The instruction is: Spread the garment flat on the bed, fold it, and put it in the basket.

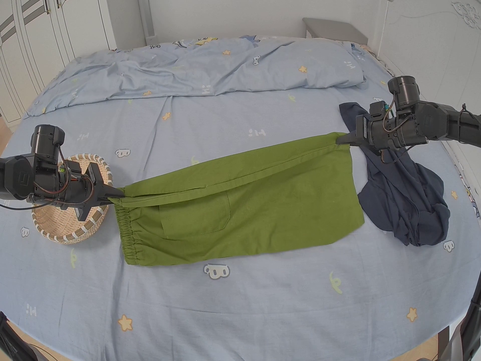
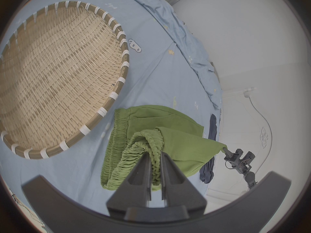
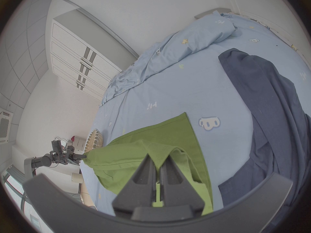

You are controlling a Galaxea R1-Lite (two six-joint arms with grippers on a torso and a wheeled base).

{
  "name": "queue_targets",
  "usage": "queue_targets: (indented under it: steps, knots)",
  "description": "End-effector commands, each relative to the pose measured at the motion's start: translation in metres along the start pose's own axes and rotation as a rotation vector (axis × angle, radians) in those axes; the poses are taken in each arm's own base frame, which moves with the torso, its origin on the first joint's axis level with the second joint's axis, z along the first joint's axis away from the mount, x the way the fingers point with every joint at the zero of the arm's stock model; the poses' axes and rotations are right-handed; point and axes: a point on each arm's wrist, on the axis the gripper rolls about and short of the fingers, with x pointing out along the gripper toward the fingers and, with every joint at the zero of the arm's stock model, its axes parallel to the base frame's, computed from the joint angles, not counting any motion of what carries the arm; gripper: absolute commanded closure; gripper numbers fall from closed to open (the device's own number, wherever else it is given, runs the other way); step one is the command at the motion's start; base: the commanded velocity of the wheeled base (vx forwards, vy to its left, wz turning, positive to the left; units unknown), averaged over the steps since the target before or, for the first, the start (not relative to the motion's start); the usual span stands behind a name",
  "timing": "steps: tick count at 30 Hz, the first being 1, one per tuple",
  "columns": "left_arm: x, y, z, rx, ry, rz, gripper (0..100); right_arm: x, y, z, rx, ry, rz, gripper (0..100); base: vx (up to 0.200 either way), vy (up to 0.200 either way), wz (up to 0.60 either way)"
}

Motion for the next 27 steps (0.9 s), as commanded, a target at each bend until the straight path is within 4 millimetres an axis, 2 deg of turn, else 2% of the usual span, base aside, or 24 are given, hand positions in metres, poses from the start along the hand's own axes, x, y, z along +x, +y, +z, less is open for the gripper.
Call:
queue_targets:
  steps: [1, 16, 27]
  knots:
    - [0.000, 0.000, 0.003, 0.000, -0.008, 0.000, 100, 0.012, -0.007, 0.001, 0.001, 0.003, 0.000, 100, 0.000, 0.000, 0.00]
    - [0.008, 0.010, 0.004, -0.027, 0.010, 0.027, 100, 0.030, -0.016, -0.001, 0.008, 0.017, 0.000, 100, 0.000, 0.000, 0.00]
    - [0.015, 0.014, 0.004, -0.033, 0.023, 0.035, 100, 0.034, -0.017, -0.003, 0.012, 0.027, 0.002, 100, 0.000, 0.000, 0.00]
